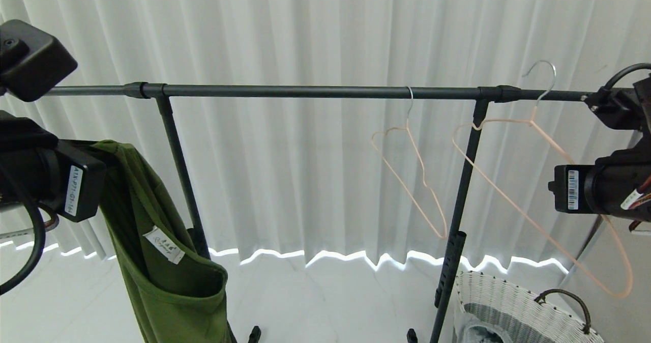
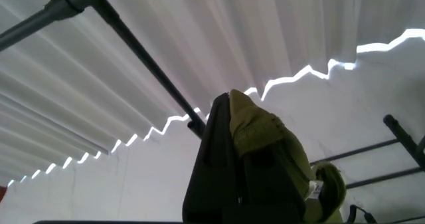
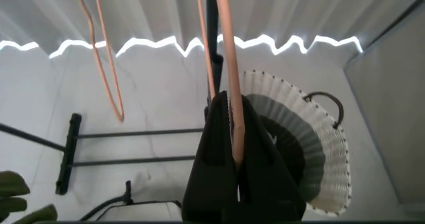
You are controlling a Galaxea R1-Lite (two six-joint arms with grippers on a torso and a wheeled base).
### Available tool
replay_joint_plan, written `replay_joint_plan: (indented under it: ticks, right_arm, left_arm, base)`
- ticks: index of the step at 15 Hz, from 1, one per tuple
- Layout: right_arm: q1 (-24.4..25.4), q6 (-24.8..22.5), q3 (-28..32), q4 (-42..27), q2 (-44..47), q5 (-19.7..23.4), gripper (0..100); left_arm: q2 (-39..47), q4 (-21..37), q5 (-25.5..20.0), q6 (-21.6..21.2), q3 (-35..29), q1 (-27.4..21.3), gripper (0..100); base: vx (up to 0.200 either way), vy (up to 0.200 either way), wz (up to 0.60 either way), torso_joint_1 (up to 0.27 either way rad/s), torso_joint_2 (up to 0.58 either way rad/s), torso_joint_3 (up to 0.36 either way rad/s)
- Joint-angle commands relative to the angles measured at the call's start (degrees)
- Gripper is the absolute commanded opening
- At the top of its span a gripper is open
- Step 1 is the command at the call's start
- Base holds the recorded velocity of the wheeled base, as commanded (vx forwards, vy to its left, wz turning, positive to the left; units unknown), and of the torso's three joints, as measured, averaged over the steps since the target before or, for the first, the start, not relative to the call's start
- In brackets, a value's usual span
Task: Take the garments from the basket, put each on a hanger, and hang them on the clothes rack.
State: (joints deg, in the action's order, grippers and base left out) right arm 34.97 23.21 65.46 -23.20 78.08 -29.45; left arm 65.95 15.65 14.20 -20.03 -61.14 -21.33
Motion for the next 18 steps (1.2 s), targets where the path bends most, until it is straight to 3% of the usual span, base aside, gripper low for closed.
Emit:
replay_joint_plan:
  ticks: [1,5,11,18]
  right_arm:
    - [0.01,-0.01,-0.07,0.00,-0.30,0.01,0]
    - [0.18,-0.01,-0.07,0.00,-0.65,-0.08,0]
    - [0.18,0.08,-0.07,0.17,-0.82,-0.08,0]
    - [2.03,-0.97,0.02,5.27,-2.23,0.18,0]
  left_arm:
    - [-0.03,-0.01,0.04,-0.01,0.05,-0.02,0]
    - [-0.21,-0.10,-0.05,0.17,0.84,-0.02,0]
    - [-0.30,-0.10,-0.14,0.34,1.02,-0.02,0]
    - [-0.12,-0.10,-0.14,0.43,1.02,-0.02,0]
  base:
    - [-0.200,0.000,0.00,0.007,0.00,0.002]
    - [-0.200,0.000,0.00,0.005,0.00,0.001]
    - [0.000,0.000,0.00,0.000,0.00,0.000]
    - [0.000,0.200,0.00,0.006,0.00,0.004]
